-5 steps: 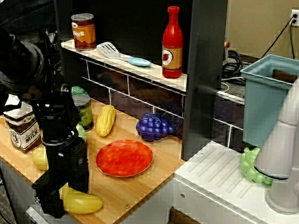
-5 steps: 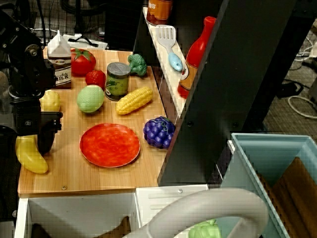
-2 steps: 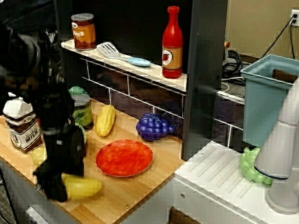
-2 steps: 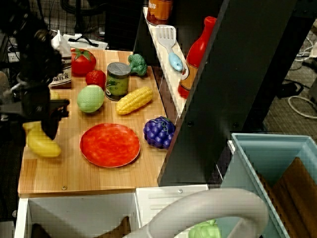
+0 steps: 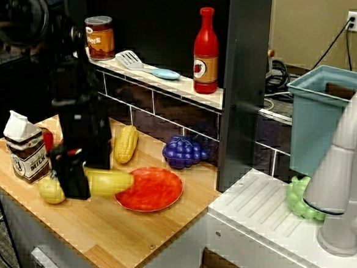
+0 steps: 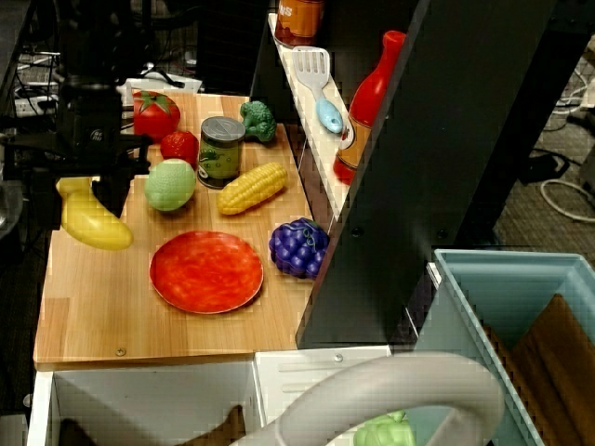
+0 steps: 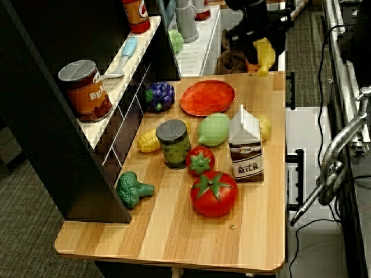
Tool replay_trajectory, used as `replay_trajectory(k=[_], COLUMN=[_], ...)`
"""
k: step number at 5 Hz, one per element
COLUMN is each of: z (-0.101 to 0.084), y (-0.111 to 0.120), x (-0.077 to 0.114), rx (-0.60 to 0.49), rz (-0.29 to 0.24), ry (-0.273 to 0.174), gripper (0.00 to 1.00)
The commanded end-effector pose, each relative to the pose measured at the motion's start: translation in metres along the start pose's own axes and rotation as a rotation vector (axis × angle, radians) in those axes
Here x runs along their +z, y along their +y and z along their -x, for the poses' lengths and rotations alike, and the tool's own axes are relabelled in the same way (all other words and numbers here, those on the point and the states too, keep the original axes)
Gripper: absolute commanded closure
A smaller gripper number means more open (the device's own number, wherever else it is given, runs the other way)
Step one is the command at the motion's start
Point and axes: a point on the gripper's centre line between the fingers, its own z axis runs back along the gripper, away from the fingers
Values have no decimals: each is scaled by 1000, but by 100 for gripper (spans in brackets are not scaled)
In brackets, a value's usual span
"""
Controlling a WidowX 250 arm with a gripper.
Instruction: Put banana on plate
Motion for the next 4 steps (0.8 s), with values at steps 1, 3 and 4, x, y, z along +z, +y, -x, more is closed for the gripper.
replay_trajectory(k=[1, 3, 4], z=[-10, -28, -29], y=[35, 88, 104], x=[-15, -38, -40], rx=[20, 82, 106], rz=[31, 66, 74], ry=[33, 58, 53], gripper=[100, 100, 100])
